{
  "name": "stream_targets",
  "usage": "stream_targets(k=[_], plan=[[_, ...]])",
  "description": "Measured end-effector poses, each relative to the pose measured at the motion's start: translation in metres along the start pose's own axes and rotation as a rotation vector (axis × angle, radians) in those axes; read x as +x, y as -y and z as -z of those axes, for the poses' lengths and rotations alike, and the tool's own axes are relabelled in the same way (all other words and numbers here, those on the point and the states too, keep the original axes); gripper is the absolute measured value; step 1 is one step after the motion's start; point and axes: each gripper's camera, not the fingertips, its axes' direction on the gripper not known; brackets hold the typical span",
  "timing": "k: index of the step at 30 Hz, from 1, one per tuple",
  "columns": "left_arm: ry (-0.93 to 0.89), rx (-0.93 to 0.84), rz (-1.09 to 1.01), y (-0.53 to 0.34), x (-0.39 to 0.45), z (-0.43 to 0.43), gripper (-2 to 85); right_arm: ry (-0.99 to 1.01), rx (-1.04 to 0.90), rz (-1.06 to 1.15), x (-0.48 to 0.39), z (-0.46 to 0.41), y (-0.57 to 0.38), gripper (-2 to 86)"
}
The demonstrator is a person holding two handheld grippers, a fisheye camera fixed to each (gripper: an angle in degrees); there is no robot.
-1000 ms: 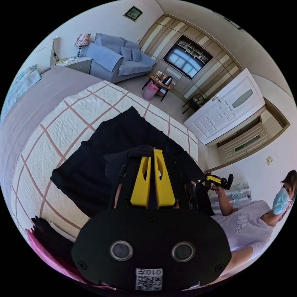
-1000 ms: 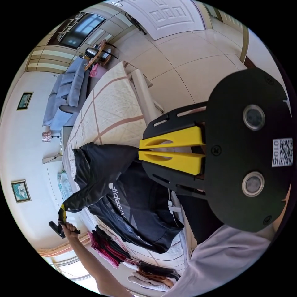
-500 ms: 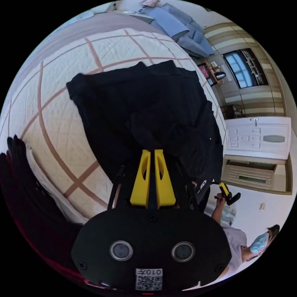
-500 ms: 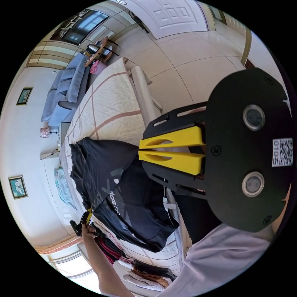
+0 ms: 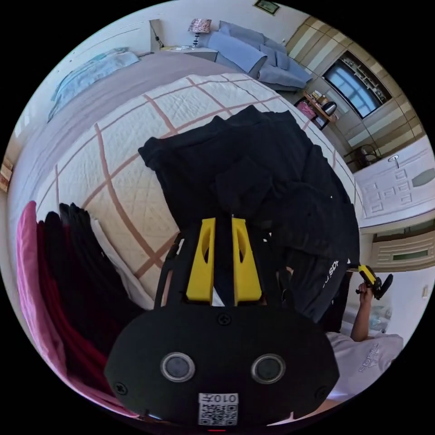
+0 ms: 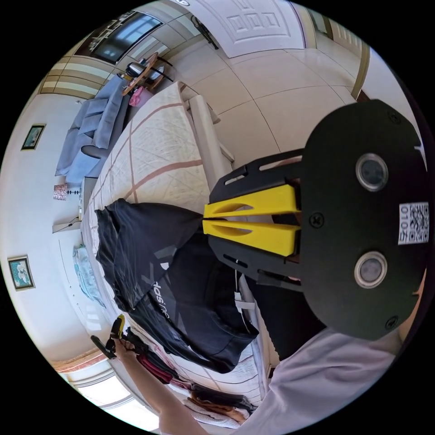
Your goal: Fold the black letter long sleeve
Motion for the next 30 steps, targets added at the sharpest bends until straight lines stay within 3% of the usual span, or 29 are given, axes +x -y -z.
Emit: stream_targets(k=[4, 10, 12, 17, 20, 26, 30], plan=[[0.044, 0.045, 0.03, 0.022, 0.007, 0.006, 8.3, -0.013, -0.003, 0.002, -0.003, -0.001, 0.001, 2.8], [0.019, -0.006, 0.235, 0.037, -0.008, -0.042, 9.2, -0.002, 0.022, -0.016, -0.003, 0.005, -0.007, 3.0], [-0.007, -0.049, 0.225, 0.039, -0.001, -0.061, 8.4, 0.005, 0.024, -0.023, -0.003, 0.004, -0.007, 3.1], [0.144, -0.035, 0.151, 0.031, 0.016, -0.06, 5.6, -0.003, -0.003, -0.018, -0.006, -0.004, -0.005, 3.1], [0.089, 0.037, 0.145, 0.017, 0.005, -0.045, 4.7, 0.001, -0.014, -0.017, -0.005, -0.008, -0.004, 3.1], [0.045, 0.349, 0.228, -0.035, -0.024, 0.011, 4.4, 0.043, -0.005, -0.045, 0.002, -0.01, -0.007, 3.2], [0.1, 0.302, 0.294, -0.062, -0.044, -0.018, 6.3, 0.072, 0.006, -0.049, -0.002, -0.009, -0.008, 3.3]])
